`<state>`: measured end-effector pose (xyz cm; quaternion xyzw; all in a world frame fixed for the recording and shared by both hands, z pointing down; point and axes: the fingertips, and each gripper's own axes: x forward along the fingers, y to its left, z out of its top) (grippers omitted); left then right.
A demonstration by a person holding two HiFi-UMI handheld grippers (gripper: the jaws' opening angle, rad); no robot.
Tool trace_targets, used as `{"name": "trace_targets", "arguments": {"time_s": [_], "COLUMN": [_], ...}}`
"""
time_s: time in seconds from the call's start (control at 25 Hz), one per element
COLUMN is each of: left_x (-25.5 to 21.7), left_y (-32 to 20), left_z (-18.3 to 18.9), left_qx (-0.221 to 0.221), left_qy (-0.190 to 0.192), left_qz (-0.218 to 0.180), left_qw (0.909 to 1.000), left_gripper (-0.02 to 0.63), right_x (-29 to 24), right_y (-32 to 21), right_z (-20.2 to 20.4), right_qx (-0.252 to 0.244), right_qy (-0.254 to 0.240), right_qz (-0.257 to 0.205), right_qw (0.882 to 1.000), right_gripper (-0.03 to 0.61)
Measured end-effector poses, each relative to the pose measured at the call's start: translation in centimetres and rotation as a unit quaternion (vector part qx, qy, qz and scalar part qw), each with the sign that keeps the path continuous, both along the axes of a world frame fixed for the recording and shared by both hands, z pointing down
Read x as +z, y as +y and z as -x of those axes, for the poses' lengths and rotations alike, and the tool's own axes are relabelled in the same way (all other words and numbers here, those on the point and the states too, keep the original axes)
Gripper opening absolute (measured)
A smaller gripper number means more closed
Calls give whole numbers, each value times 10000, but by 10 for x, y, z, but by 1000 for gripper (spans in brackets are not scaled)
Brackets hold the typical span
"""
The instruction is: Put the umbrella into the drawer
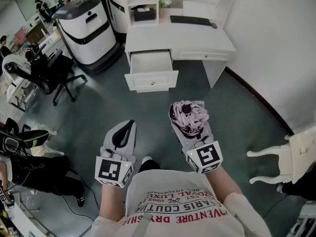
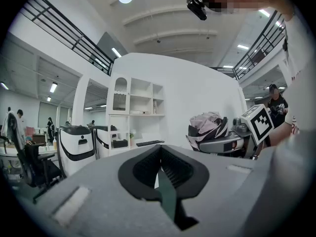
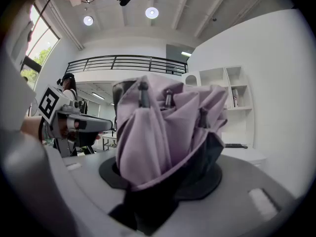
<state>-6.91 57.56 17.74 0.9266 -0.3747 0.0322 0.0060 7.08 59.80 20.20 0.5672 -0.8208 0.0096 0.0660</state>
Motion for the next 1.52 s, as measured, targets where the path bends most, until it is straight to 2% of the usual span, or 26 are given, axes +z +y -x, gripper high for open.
{"name": "trace_targets", "arguments": {"time_s": [0.52, 0.88, 1.16, 1.52], "left_x": [-2, 20, 33, 29], "left_y": [12, -29, -123, -310], "left_z": [-24, -14, -13, -12], "left_qx": [103, 4, 138, 395], "left_qy": [-132, -141, -34, 75], "left_qz": [9, 196, 270, 324], "left_qw": [9999, 9997, 9995, 9987], "left_gripper": [3, 3, 3, 3], "right_x": [2, 28, 47, 42], "right_y": [9, -30, -116, -295], "right_z": [-12, -17, -11, -13], "right_qx": [-15, 44, 118, 380], "right_qy": [-15, -140, -42, 33], "right_qz": [36, 367, 544, 702], "right_qw": [10000, 9992, 9984, 9968], "right_gripper": [206, 210, 210, 213]}}
